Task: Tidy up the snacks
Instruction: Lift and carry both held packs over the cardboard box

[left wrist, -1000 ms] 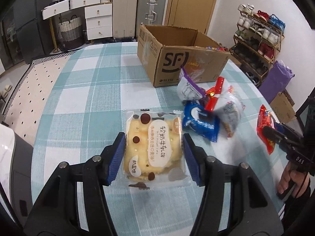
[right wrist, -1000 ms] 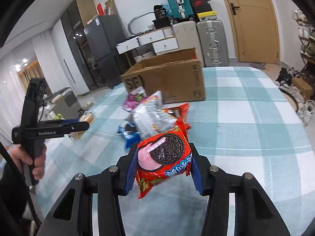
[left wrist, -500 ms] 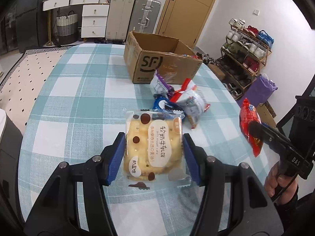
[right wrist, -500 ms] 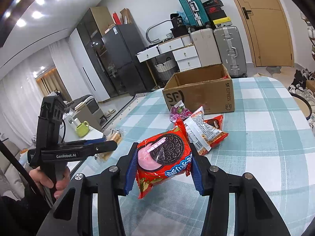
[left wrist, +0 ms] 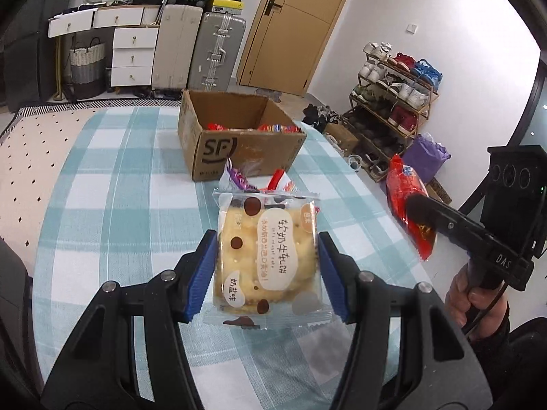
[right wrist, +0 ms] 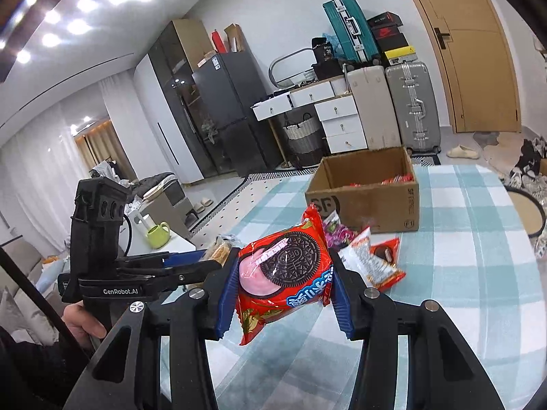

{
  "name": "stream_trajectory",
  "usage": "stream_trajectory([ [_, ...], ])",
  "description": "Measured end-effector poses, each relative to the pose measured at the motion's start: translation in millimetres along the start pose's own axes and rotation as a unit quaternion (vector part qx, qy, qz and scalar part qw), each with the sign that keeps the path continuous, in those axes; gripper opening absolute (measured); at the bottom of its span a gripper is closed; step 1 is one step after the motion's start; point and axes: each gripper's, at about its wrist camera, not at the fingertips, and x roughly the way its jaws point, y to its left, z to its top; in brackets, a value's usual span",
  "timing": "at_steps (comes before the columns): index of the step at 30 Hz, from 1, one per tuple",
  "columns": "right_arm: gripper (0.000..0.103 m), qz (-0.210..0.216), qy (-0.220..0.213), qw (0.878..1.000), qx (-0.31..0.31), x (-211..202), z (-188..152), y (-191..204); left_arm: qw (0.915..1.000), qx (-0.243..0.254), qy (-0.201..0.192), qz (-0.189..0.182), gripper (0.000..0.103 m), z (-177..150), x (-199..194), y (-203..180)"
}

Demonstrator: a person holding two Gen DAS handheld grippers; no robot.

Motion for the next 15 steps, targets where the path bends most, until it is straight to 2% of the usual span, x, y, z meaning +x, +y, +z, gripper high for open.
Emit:
stream_trajectory([
  [6, 0.048, 0.001, 0.001, 1.0, -0.009, 2.7, 29.4, -6.3, 0.9997, 0.014, -0.015, 0.016, 0.055, 36.0, -4.2, -3.0],
  [15, 0.048, 0.007, 0.003, 0.999, -0.037, 16.7, 84.3, -9.9, 0.997, 0.061, -0.023, 0.043, 0.055, 99.8, 14.7, -24.8],
])
